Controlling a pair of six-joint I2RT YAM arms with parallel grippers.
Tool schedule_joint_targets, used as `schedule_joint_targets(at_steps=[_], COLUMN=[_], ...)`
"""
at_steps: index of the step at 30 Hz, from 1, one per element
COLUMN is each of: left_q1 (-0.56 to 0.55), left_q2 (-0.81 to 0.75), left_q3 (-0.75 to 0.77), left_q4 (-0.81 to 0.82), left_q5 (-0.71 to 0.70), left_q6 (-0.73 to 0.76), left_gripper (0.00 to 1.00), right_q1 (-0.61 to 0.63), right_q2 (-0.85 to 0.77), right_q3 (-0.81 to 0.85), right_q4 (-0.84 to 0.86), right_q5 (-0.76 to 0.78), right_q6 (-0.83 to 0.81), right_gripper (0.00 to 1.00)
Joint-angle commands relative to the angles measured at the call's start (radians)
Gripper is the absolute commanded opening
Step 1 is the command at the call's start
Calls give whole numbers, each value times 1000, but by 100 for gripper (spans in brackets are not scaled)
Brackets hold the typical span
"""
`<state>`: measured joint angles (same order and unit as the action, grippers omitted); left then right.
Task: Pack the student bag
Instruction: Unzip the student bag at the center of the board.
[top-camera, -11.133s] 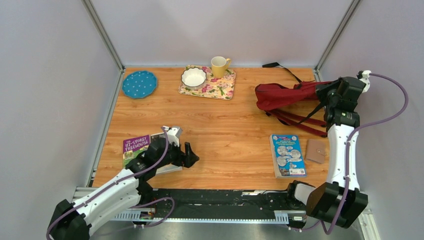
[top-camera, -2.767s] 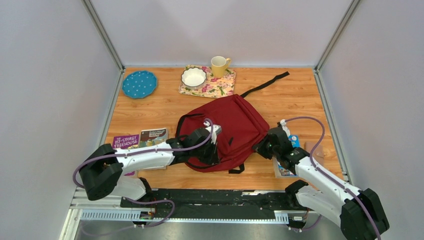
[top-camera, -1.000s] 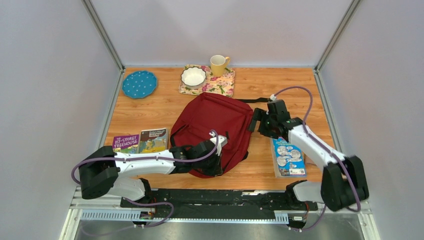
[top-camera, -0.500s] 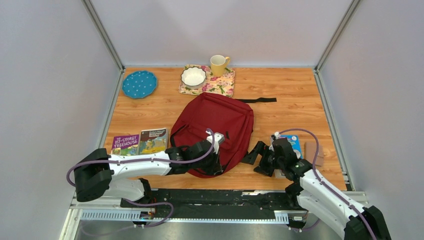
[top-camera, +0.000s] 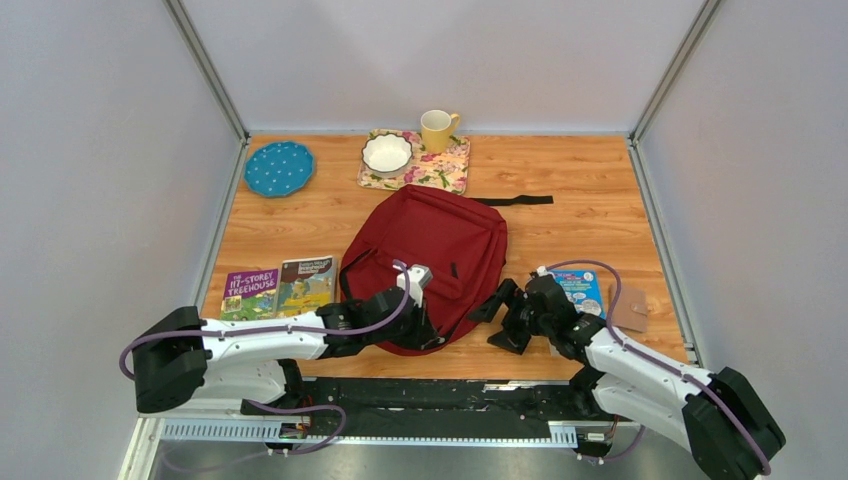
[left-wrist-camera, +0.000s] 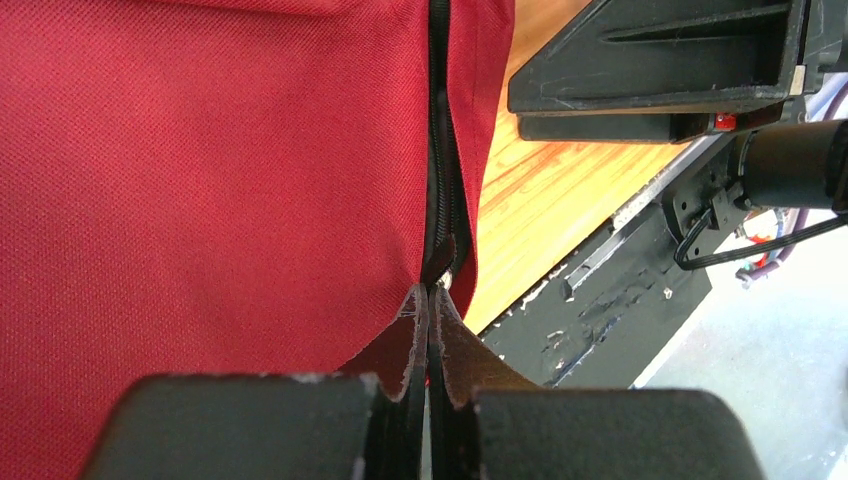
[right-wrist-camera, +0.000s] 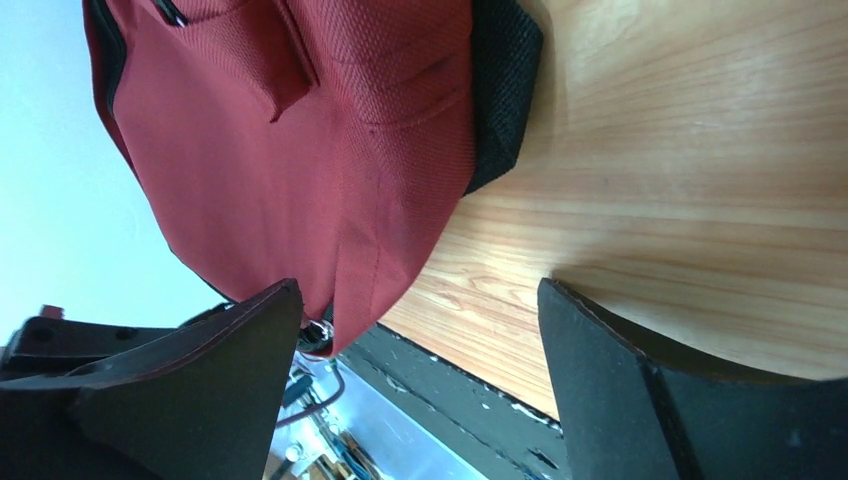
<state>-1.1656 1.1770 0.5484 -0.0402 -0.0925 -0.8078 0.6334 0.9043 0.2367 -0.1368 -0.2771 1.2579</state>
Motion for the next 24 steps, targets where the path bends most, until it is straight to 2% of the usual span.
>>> schedule_joint_targets(at_steps=[1,2,4,5,7,8,10,11,13,14,16,17,24], left_q1=[-6,-6,-6,-6,-6,-5,-6,-6,-6,-6,-5,-6,-6], left_q2=[-40,-42,-46,-46,-54,-57,-65,-69,-80,-85,-102,-106,-214], left_q3=[-33,-34,-41,-42,-45,-45,-45,-47,-50,-51,-64,-67,-123], left_q4=[83,83,85,89,91,88,85,80,72,66,62,56,-87], left_q5=[-29,-29,-26,-24,-18,-16,-18,-18,-21,-23,-32,-35,-145], left_q6=[-60,-62,-70,-70,-67,-64,-60,-59,-59,-57,-59,-59,-89], left_gripper=[0,0,0,0,0,0,0,0,0,0,0,0,0], right_q1=[37,35,37,37,37,35,35,37,35,35,28,25,-41], right_q2=[45,56,93,102,137,148,179,186,192,193,193,188,171], right_q3=[59,62,75,79,81,84,96,110,121,124,128,134,162], right_q4=[88,83,77,77,94,107,108,99,89,91,89,74,46], right_q5=[105,128,153,156,165,168,177,179,199,203,231,236,276], right_q6=[129,132,135,133,127,123,106,89,74,69,49,26,-58], right_gripper=[88,82,76,69,65,54,47,39,33,21,11,0,0])
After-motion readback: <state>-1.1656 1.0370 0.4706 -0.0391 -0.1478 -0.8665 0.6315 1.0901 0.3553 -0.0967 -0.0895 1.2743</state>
